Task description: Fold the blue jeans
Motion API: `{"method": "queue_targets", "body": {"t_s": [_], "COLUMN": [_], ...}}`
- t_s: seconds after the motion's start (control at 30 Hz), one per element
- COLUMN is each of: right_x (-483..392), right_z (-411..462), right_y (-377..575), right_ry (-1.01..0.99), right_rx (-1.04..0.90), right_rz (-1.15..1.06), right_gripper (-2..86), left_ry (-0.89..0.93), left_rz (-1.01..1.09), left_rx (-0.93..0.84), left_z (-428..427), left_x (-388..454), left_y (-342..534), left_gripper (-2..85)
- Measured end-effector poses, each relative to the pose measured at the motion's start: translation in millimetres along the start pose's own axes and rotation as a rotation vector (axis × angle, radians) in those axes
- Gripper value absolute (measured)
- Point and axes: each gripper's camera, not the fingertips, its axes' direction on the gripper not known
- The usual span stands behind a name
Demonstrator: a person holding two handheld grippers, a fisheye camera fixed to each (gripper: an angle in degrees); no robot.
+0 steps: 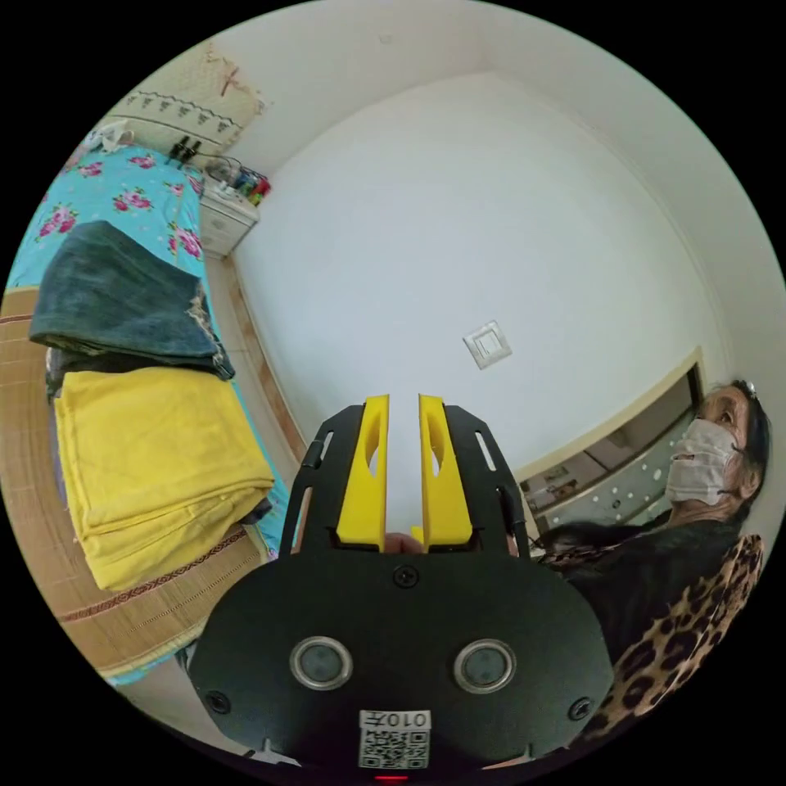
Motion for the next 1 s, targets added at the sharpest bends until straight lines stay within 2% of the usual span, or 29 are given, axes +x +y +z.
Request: {"method": "queue_targets", "body": {"t_s": [0.23, 0.47, 0.67, 0.77, 0.83, 1.0], "right_x": [78.8, 166.7, 225.3, 260.7, 286.0, 326.1], "right_z": [-57.1, -53.7, 34.9, 93.5, 143.6, 223.5], "right_y": [-91.7, -162.5, -219.4, -234.3, -246.3, -263.6], "right_ry": [0.04, 0.082, 0.035, -0.077, -0.156, -0.085], "right_rx": [-0.066, -0.226, -0.302, -0.313, -0.381, -0.515], "right_rz": [0.008, 0.064, 0.128, 0.247, 0.302, 0.272], "right_gripper": [20.4, 19.8, 19.9, 20.0, 19.8, 19.2], "left_ry": [-0.09, -0.22, -0.242, -0.244, -0.272, -0.409], "left_rz": [-0.097, -0.217, -0.338, -0.404, -0.454, -0.527], "left_rx": [0.097, 0.197, 0.369, 0.448, 0.458, 0.406], "left_z": [24.4, -1.7, -62.8, -89.2, -101.8, -129.1], "left_x": [30.6, 23.4, -54.4, -102.6, -132.8, -204.8], "left_y": [15.5, 64.5, 86.6, 92.5, 89.4, 49.3], "left_gripper": [5.5, 6.4, 7.9, 8.9, 9.6, 12.0]}}
